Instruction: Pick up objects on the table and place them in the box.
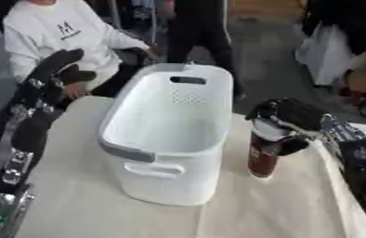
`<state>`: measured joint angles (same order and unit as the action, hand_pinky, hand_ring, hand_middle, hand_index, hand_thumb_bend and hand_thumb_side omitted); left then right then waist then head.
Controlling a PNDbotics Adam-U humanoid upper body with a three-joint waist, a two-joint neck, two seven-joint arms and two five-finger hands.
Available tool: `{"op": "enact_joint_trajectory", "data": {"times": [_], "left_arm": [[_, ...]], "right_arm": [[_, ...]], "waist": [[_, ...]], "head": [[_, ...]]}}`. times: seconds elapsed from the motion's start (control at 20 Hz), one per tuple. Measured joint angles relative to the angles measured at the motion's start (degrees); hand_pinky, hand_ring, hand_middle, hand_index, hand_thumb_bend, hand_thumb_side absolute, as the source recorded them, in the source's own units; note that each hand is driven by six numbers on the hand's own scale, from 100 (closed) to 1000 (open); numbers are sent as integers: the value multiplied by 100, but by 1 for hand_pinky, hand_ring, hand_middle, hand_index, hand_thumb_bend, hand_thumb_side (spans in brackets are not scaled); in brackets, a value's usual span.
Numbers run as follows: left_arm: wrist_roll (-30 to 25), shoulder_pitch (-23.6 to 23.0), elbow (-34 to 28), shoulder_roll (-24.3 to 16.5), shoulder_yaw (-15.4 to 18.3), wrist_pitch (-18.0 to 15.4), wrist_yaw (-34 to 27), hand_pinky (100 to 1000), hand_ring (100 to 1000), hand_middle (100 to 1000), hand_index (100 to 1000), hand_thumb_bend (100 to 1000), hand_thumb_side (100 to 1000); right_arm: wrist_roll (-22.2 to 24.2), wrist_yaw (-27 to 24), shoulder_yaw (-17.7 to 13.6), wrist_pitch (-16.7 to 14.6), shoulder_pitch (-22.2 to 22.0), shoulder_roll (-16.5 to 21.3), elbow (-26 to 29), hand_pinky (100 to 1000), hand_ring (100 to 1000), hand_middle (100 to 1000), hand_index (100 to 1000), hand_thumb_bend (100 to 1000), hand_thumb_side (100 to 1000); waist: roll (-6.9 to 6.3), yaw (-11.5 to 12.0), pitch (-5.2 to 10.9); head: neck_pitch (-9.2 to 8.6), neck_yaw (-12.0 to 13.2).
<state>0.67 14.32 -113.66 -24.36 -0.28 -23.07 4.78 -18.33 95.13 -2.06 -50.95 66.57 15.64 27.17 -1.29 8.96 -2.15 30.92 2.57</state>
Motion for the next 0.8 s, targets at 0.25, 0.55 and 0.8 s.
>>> {"op": "enact_joint_trajectory", "data": {"times": [0.25,0.55,0.8], "left_arm": [[0,0,0,0,0,0,0,1000,778,927,1000,451,1000],[-1,-3,0,0,0,1,0,1000,778,927,1000,449,1000],[-1,-6,0,0,0,1,0,1000,779,927,1000,448,1000]], "right_arm": [[141,-115,1,-33,37,2,0,100,100,100,154,154,367],[326,-280,2,-53,170,7,26,100,100,100,154,159,364],[449,-434,2,-71,261,21,36,100,100,100,153,164,361]], "waist": [[0,0,0],[1,-2,1],[2,-7,15]], "head": [[0,0],[0,0],[1,0]]}}
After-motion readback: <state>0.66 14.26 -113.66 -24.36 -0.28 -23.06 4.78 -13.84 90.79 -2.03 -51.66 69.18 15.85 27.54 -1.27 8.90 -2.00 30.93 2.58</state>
